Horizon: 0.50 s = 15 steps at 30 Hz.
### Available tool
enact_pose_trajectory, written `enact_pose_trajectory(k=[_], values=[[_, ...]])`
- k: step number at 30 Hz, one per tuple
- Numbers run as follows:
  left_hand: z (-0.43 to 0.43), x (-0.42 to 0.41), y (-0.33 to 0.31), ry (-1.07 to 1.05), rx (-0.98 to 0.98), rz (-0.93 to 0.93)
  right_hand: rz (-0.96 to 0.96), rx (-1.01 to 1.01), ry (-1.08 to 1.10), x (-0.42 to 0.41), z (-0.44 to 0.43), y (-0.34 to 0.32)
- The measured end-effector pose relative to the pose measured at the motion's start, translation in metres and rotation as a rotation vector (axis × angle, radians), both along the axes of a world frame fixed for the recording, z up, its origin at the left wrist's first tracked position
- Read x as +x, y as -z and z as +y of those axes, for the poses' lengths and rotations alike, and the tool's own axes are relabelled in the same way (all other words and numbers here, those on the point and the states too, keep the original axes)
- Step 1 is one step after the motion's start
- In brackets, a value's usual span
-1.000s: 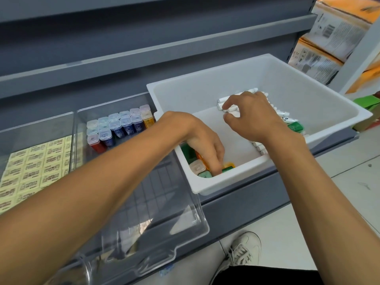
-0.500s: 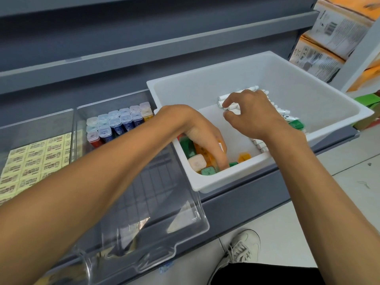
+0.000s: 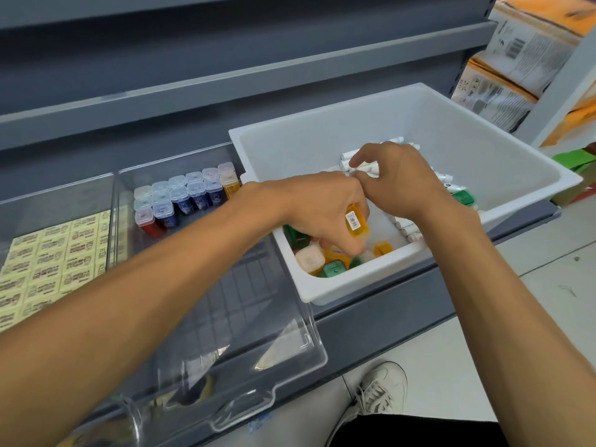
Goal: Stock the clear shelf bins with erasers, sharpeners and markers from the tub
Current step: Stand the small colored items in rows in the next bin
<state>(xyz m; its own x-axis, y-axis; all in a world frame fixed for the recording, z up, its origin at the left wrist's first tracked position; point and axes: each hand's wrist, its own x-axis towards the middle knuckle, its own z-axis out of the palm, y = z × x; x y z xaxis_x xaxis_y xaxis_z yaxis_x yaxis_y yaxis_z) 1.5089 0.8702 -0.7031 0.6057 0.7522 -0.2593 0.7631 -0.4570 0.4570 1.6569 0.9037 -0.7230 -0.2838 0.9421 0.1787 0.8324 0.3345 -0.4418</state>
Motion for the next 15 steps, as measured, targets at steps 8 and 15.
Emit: enact_pose_trajectory(k=[8,15], values=[[-0.007,-0.005,-0.001,-0.205,0.293,-0.269,0.229,0.101,0.118,0.0,0.001,-0.012],[-0.019,-0.01,-0.008,-0.418,0.438,-0.552,0.409,0.088,0.097,-0.013,-0.008,-0.019]])
